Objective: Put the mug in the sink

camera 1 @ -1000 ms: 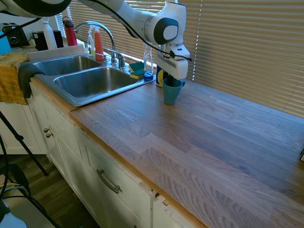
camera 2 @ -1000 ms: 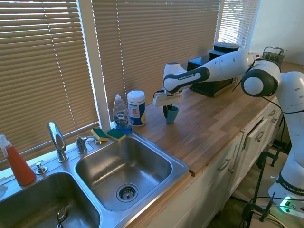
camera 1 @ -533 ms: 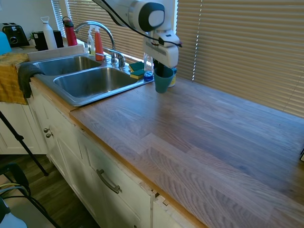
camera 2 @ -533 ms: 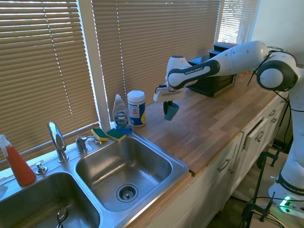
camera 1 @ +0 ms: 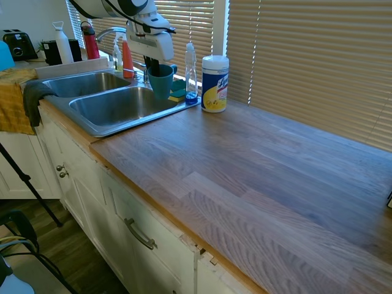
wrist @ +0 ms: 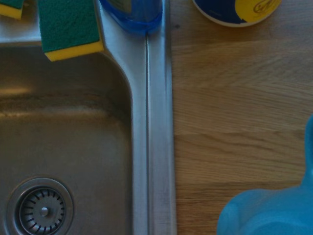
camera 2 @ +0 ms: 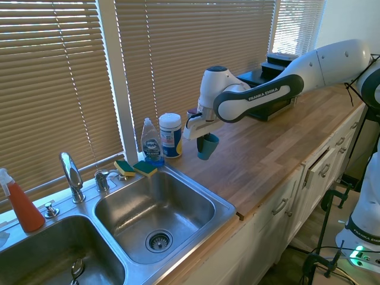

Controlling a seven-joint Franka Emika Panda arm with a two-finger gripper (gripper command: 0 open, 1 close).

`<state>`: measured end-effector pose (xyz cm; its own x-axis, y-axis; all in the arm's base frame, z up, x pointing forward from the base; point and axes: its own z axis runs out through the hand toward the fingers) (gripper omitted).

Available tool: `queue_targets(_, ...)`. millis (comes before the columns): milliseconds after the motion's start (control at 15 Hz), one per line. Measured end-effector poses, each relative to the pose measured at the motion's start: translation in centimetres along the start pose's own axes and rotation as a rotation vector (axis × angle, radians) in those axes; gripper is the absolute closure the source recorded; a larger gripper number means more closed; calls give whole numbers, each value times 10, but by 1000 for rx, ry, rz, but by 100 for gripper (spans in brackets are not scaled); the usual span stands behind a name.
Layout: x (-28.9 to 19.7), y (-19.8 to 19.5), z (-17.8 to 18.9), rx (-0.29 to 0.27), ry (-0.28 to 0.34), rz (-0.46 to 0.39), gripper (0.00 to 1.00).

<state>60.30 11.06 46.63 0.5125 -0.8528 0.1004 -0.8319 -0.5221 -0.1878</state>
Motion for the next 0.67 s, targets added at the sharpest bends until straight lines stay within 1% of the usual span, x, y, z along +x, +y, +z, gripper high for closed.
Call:
queue_targets(67,-2,-1,0,-2,5,-8,100)
queue_targets(200,-22,-9,-2,-7,40,-47,100)
queue_targets(333,-64,-28,-8,0,84,-98,100)
queue_targets(467,-107,-54,-8,-6,116,-153,100)
queue_targets(533,-122,-69,-4,-16,122,-175,100)
queue_targets(667,-144,-97,18,-41,123,-219,100)
